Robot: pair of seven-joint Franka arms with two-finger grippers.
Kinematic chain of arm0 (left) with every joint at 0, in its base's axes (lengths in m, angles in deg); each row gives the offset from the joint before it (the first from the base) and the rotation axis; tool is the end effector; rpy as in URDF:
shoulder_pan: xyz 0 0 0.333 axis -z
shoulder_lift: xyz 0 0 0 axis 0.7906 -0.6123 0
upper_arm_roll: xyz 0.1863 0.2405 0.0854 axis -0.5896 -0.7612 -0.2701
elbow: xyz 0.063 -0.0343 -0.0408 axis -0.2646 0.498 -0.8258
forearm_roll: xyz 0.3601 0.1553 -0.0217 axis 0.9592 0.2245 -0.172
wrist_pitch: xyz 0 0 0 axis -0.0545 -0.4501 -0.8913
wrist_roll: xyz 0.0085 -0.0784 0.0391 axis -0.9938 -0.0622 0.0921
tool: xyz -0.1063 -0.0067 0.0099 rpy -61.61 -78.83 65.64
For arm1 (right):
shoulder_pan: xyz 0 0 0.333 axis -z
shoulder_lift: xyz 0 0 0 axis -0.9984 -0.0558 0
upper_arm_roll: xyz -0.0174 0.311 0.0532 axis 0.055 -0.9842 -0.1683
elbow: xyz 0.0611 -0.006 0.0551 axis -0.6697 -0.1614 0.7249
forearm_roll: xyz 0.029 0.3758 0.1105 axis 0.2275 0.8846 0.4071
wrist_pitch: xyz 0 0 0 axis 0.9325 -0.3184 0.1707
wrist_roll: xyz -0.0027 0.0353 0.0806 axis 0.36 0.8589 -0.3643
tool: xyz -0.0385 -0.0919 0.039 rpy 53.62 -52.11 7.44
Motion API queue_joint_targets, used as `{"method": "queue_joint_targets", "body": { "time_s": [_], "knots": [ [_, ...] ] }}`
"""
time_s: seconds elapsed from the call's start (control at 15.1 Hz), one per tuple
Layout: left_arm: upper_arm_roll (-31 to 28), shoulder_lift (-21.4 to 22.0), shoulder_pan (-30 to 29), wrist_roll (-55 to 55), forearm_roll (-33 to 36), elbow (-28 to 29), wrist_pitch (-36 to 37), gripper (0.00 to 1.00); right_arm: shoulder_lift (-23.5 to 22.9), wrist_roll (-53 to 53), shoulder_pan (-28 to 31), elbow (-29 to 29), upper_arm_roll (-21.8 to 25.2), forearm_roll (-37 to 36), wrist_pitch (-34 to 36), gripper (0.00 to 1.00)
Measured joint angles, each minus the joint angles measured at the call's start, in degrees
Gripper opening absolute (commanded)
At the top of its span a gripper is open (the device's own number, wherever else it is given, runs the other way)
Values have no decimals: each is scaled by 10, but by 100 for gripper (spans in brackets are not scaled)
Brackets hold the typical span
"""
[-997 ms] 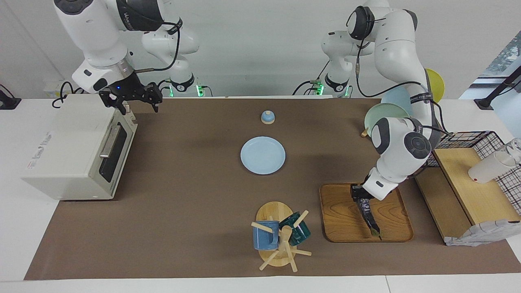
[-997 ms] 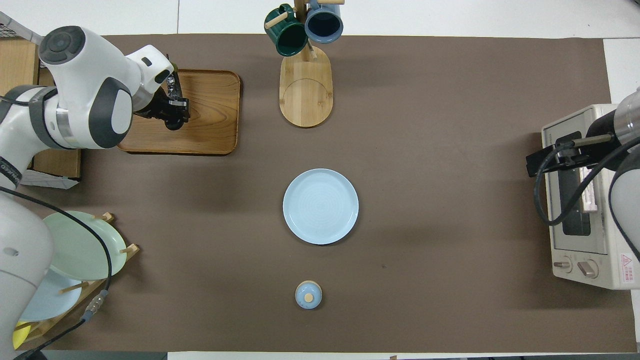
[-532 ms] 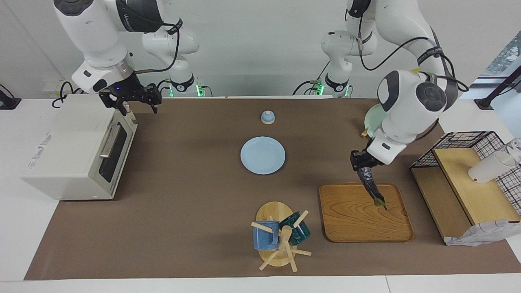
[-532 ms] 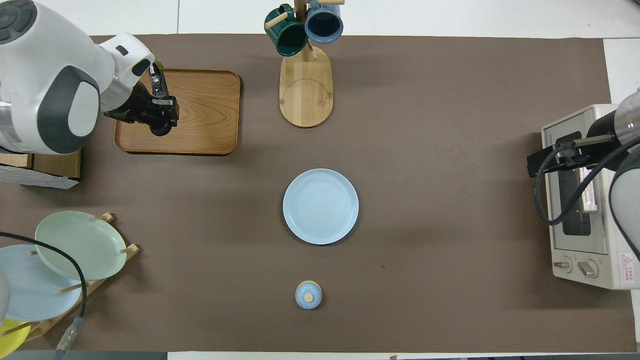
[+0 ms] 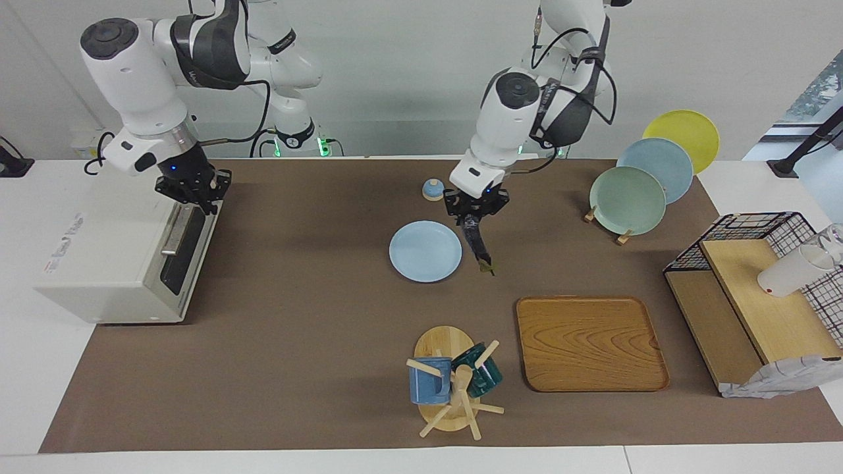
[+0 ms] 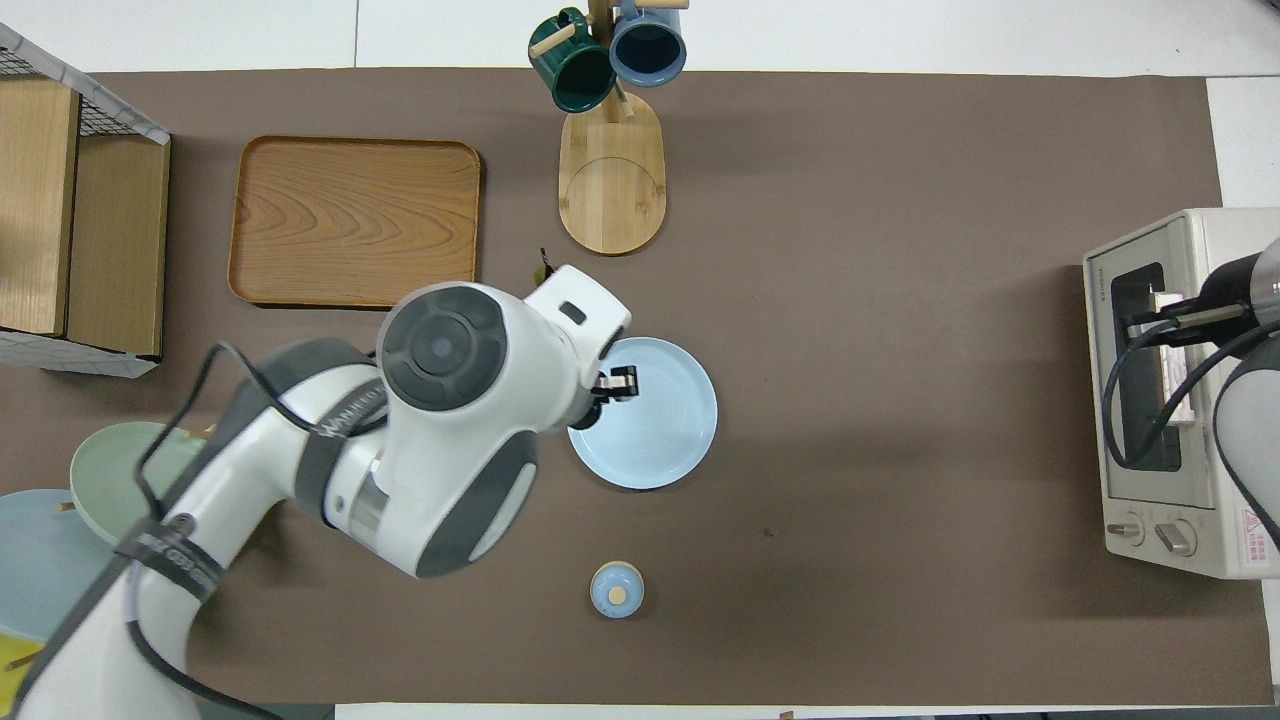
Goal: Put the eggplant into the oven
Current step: 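Carry the eggplant with the left gripper over the blue plate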
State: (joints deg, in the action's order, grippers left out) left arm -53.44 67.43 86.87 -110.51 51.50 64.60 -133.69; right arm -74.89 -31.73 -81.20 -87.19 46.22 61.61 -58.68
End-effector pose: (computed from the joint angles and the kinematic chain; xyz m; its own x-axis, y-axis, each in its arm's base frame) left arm 0.4523 -0.3872 0.4324 1.0000 0.0068 0.0005 0.0066 -0.9894 0.1452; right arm 0.5329 -0.0439 0.5380 0.9928 0.1191 0.0100 0.1187 -0.9924 0.0329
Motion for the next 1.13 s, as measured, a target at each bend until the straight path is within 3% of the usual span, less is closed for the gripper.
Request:
{"method": "queue_joint_targets", "body": {
  "time_s": [0.2,0.4,0.8,1.06,1.13],
  "knots": [
    [0,-17,39,-26,0,44,-70,0,-1,3,26,-19,1,-7,-22,0],
    [-1,-46,47,-31,0,52,-108,0,-17,4,35,-29,2,-25,-46,0],
    [-2,-88,79,-57,0,52,-151,0,-47,5,53,-37,2,-32,-76,0],
    [-5,-94,81,-58,0,52,-157,0,-47,7,56,-42,2,-32,-80,0],
    [-7,-94,80,-57,0,52,-157,48,-46,7,56,-43,2,-32,-82,0]
  ]
}}
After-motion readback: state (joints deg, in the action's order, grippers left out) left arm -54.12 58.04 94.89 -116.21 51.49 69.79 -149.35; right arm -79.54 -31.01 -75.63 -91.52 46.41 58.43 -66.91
